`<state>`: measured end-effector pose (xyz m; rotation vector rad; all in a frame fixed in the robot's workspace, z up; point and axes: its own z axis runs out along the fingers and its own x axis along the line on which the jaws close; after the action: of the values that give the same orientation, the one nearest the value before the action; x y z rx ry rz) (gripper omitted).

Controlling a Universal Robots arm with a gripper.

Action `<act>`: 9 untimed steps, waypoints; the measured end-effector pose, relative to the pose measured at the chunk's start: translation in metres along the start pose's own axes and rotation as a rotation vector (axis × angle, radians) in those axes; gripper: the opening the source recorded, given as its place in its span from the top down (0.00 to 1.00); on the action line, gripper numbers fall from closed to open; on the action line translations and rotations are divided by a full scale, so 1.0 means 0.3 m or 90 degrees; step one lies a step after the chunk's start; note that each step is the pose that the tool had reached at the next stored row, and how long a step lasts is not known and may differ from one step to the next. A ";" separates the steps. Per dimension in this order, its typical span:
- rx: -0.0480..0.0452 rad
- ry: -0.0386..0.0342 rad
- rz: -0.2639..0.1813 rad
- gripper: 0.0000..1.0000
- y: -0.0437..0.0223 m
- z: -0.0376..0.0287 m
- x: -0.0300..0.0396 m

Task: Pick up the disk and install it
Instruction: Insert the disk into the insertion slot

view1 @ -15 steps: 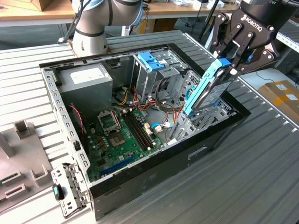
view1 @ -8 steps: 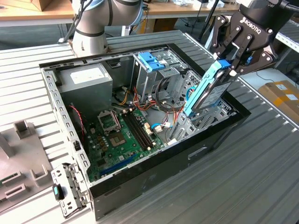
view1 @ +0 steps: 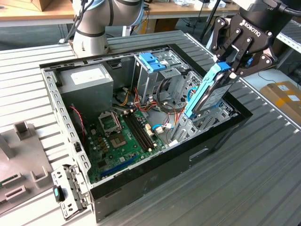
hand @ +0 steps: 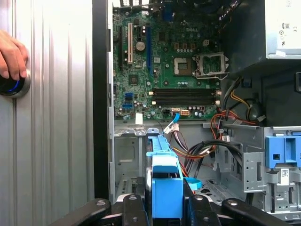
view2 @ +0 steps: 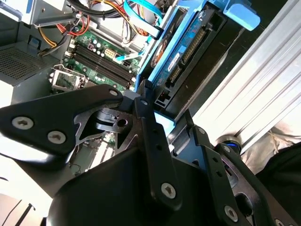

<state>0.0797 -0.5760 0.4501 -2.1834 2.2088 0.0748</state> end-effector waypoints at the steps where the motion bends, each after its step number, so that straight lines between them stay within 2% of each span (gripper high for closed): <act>1: 0.0000 -0.0001 0.000 0.63 0.000 0.002 0.000; 6: 0.0002 -0.0005 0.000 0.63 0.003 0.004 0.001; 9: 0.0020 -0.0006 0.000 0.63 0.014 0.000 0.000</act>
<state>0.0755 -0.5760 0.4501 -2.1817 2.2065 0.0724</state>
